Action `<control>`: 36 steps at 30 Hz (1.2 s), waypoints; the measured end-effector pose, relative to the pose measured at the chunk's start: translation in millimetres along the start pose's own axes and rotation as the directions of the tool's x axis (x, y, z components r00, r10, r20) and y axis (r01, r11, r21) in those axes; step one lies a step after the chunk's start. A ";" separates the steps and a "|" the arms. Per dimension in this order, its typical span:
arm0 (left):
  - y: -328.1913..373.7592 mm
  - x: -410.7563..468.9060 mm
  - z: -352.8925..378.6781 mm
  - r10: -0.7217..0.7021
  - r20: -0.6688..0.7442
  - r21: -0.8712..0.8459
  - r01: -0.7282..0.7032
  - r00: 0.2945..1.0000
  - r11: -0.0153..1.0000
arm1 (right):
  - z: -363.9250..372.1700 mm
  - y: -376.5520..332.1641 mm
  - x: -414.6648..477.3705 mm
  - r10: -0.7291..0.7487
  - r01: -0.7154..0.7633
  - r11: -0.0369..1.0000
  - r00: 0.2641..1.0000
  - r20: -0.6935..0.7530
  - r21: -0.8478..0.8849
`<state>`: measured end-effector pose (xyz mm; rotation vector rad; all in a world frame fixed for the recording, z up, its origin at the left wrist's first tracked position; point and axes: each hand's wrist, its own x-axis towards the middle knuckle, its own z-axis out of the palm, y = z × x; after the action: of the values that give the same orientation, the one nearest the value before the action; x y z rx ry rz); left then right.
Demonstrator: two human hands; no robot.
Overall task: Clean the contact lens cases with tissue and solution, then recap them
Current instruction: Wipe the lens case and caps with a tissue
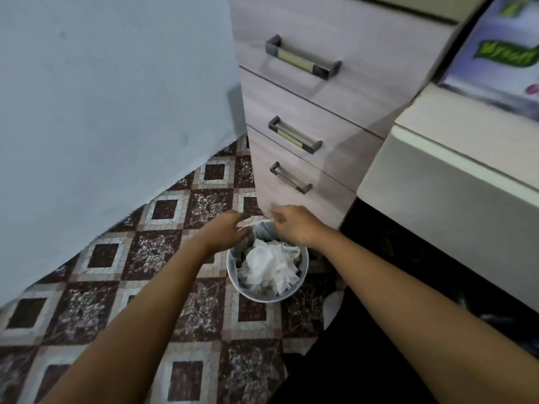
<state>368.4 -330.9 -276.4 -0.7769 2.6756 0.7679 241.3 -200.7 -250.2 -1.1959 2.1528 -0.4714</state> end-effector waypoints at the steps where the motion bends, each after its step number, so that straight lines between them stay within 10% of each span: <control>1: 6.2 0.7 -10.8 0.019 -0.033 0.003 -0.019 0.999 1.000 | -9.6 -6.1 -1.9 -0.050 0.049 0.998 0.998 -0.027 -0.039; 19: 145.0 -51.2 -181.6 0.347 -0.461 0.214 -0.277 0.816 0.937 | -188.4 -78.5 -92.2 -0.356 0.169 0.905 0.801 -0.481 -0.390; 36: 373.9 -57.8 -172.9 0.743 -0.385 0.332 -0.670 0.547 0.664 | -288.7 35.9 -273.9 -0.111 -0.207 0.926 0.653 -0.749 -0.317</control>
<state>192.7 -133.0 44.6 0.2876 3.5107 0.5365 133.2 53.7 38.3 -1.2694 3.1223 -0.6333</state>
